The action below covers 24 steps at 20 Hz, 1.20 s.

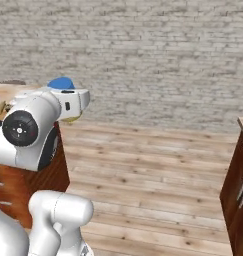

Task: Move the shaker and mayonnaise from the cabinet to the dining counter.

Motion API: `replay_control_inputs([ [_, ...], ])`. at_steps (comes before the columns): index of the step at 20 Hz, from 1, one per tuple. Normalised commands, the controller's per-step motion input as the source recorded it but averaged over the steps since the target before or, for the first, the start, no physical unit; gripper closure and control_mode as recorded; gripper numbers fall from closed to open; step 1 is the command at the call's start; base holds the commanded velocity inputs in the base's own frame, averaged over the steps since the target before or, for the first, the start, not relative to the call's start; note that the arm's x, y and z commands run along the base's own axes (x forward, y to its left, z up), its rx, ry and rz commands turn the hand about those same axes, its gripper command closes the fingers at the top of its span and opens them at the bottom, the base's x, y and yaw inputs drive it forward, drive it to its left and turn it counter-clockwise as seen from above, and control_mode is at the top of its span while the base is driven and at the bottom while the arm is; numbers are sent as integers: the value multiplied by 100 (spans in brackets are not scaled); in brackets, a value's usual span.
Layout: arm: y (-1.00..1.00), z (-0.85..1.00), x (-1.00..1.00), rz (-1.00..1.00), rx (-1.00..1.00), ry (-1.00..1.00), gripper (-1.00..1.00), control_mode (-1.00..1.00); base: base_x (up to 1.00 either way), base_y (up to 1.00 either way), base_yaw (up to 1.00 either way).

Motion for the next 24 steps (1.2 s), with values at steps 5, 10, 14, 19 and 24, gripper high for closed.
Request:
replay_control_inputs([
  [5,0,0,0,0,0,0,100,100,0,83,0],
  [10,0,0,0,0,0,0,100,100,0,99,0],
  [14,0,0,0,0,0,0,100,100,0,99,0],
  [19,0,0,0,0,0,0,100,100,0,95,0],
  [24,0,0,0,0,0,0,100,100,4,87,0],
])
